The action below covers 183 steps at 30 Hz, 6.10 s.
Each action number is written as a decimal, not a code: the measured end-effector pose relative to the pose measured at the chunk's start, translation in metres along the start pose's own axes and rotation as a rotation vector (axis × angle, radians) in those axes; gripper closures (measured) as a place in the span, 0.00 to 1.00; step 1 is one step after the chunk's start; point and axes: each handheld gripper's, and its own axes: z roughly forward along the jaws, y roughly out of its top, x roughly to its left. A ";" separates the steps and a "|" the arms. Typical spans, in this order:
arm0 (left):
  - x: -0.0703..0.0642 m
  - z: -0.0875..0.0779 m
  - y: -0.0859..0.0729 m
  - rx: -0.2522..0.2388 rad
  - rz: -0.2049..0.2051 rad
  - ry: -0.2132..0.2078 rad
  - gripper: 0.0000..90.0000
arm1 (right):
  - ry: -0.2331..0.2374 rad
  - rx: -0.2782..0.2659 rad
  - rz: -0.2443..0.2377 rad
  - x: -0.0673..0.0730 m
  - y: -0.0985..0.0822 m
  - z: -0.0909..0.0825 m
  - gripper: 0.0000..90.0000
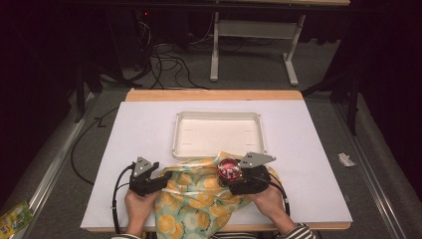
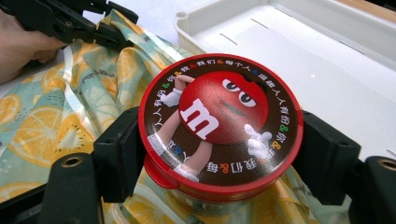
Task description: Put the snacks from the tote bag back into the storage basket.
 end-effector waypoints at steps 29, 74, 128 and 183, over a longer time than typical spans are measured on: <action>0.000 0.000 0.000 -0.003 0.006 -0.009 0.41 | 0.003 -0.020 0.017 -0.012 0.008 -0.020 0.29; 0.000 0.000 0.000 0.002 0.005 -0.008 0.41 | -0.018 -0.039 0.047 -0.040 0.037 -0.034 0.29; -0.001 0.000 0.000 -0.002 0.009 -0.010 0.41 | -0.101 -0.008 0.123 -0.090 0.061 -0.004 0.29; -0.001 0.000 0.000 -0.006 0.009 -0.011 0.41 | -0.170 0.142 0.166 -0.125 0.053 0.072 0.29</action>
